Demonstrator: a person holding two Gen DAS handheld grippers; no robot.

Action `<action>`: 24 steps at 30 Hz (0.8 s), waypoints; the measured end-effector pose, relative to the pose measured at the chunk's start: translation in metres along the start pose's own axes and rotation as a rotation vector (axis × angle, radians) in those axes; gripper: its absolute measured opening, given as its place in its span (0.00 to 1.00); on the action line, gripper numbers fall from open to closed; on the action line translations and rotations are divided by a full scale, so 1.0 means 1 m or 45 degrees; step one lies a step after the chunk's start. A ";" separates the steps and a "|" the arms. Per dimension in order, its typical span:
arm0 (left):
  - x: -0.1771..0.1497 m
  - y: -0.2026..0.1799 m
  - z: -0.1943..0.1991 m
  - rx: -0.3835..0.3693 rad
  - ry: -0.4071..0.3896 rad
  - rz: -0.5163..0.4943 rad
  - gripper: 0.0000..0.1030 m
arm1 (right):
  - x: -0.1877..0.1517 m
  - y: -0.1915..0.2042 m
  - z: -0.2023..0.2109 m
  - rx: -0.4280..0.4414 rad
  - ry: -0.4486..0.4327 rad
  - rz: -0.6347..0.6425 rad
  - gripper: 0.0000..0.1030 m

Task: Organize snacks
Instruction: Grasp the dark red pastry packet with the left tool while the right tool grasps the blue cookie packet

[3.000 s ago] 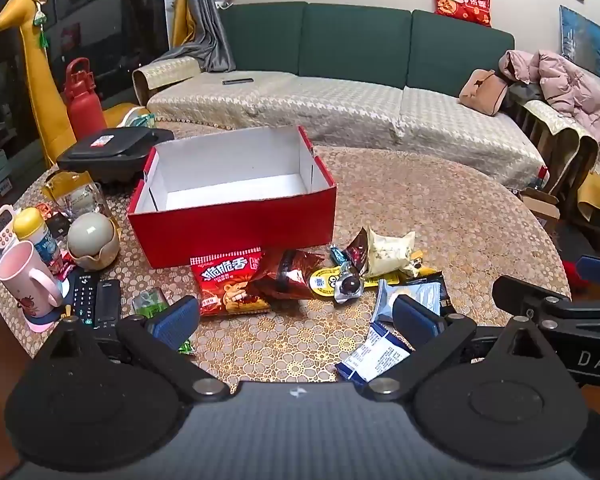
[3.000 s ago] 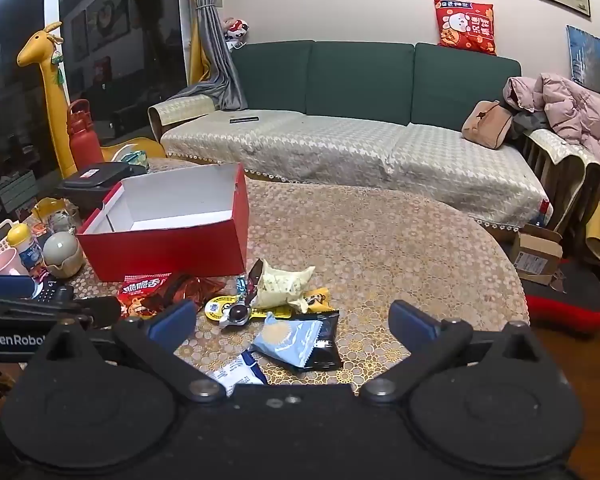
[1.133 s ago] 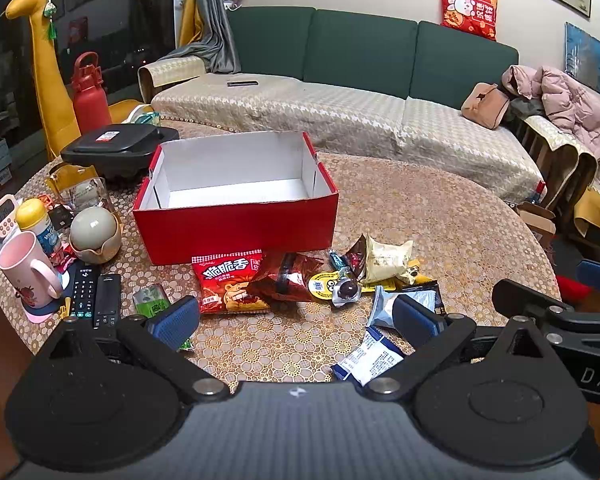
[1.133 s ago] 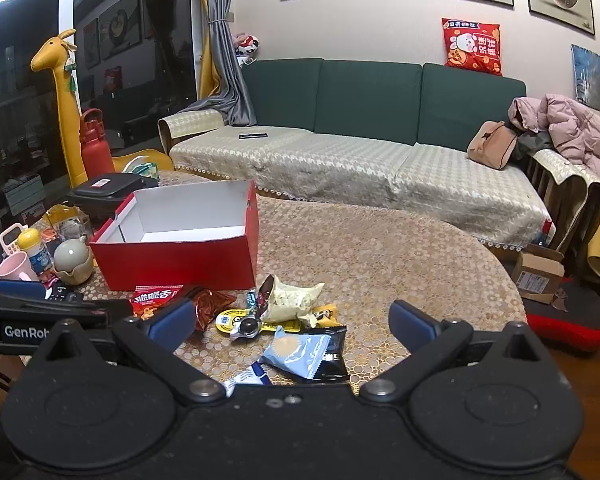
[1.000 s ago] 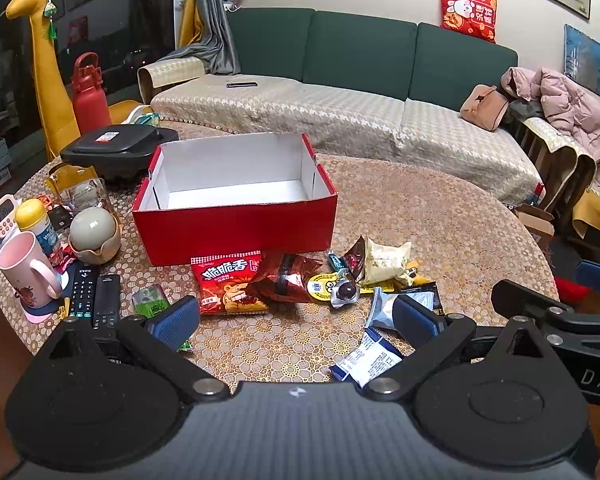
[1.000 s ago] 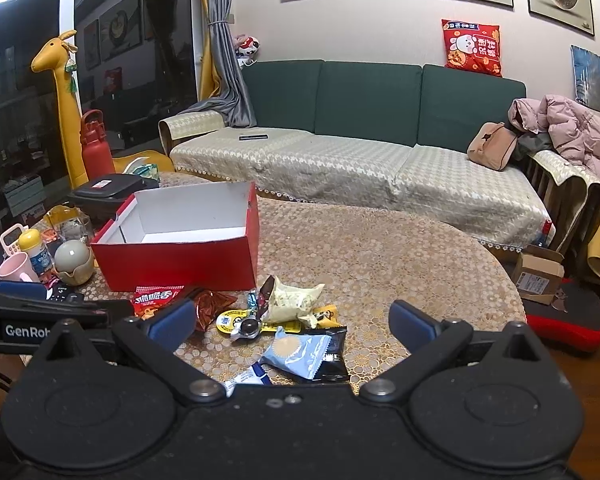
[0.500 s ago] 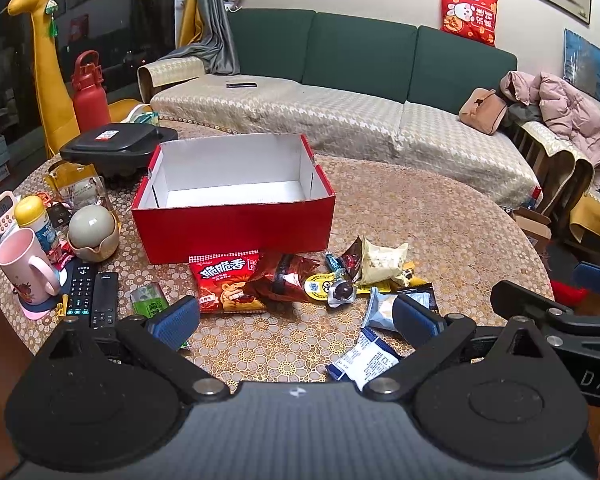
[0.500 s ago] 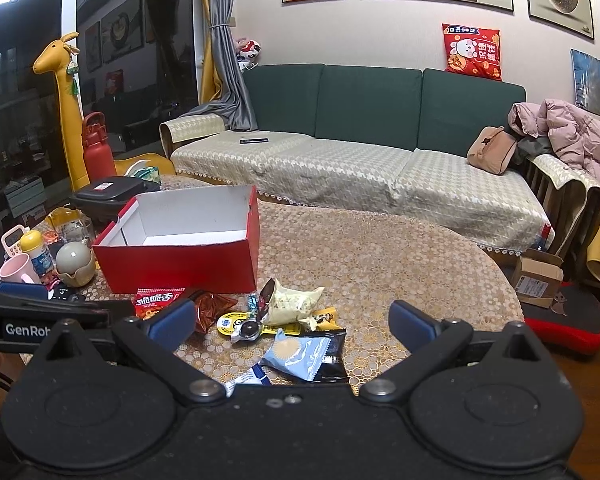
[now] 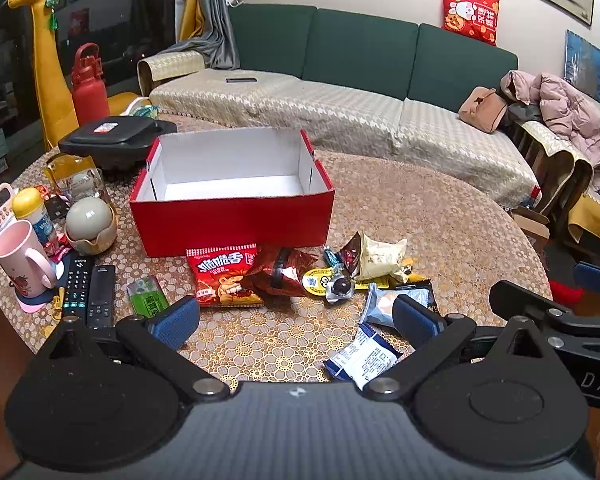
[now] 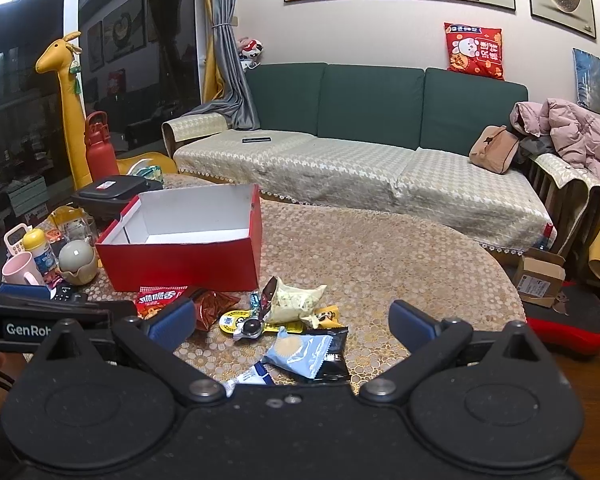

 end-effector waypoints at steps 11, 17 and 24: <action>-0.010 0.024 -0.043 -0.001 0.099 0.069 1.00 | -0.007 -0.030 -0.048 -0.053 0.142 0.023 0.97; -0.018 0.028 -0.070 -0.011 0.170 0.067 1.00 | -0.023 -0.035 -0.080 -0.041 0.255 0.122 0.92; -0.013 0.034 -0.091 -0.024 0.180 0.020 1.00 | -0.031 -0.021 -0.123 0.059 0.310 0.417 0.82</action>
Point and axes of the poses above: each gripper's, at about its wrist camera, not at the fingertips, and z roughly against the way its jaws point, y to its left, x to its top, the point moved 2 cm from there along -z, roughly the way its jaws point, and after that the axes turned 13 degrees about -z, right-handed, at the moved point
